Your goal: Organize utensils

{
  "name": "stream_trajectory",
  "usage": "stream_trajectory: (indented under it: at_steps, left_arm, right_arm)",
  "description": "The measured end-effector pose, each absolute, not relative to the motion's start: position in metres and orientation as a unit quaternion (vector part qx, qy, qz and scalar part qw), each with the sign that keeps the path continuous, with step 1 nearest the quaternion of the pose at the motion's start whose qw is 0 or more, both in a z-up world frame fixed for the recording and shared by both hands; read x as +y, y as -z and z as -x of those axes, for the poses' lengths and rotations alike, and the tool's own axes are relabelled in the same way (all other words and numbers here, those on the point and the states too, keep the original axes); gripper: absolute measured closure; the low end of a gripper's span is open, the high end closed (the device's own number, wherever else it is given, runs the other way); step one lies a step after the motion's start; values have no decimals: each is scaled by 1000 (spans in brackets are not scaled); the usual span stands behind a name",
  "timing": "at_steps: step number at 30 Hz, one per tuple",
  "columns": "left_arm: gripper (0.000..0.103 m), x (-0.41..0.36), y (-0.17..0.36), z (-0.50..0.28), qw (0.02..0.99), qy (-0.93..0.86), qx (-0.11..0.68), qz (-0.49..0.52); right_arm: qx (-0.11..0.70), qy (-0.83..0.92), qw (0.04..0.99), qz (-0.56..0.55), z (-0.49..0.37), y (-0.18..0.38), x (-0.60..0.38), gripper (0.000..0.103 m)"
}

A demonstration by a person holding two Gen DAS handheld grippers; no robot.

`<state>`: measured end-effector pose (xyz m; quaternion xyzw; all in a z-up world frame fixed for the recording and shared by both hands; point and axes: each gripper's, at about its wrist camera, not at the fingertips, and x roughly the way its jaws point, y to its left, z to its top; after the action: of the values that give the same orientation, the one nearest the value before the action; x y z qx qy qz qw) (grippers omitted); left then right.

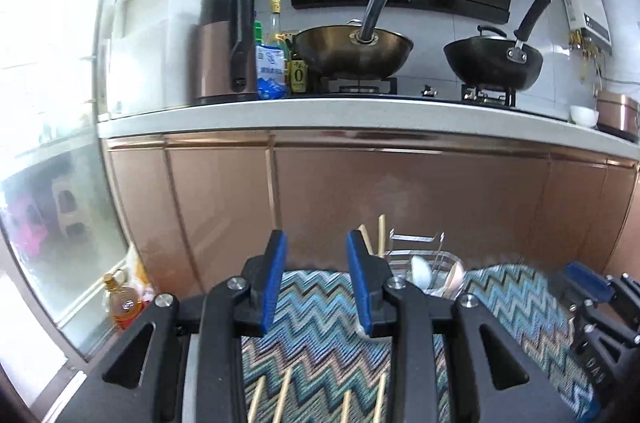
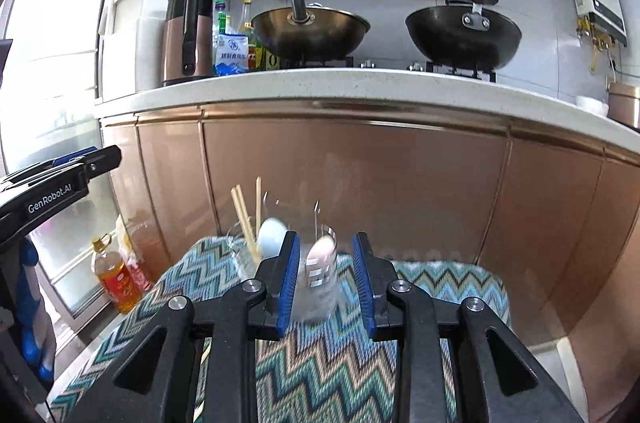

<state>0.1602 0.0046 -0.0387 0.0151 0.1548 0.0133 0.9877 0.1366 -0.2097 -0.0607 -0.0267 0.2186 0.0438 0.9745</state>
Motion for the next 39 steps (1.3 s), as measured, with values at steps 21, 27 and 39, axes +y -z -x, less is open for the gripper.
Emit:
stream_trajectory:
  at_steps: [21, 27, 39]
  left_arm:
    - [68, 78, 62, -107, 976, -59, 212, 3]
    - [68, 33, 45, -126, 978, -70, 191, -45]
    - [68, -22, 37, -146, 981, -60, 171, -76]
  right_arm:
    - [268, -13, 954, 131, -54, 76, -155, 75]
    - [278, -80, 940, 179, -28, 83, -110, 71]
    - [286, -128, 924, 220, -12, 93, -77, 65]
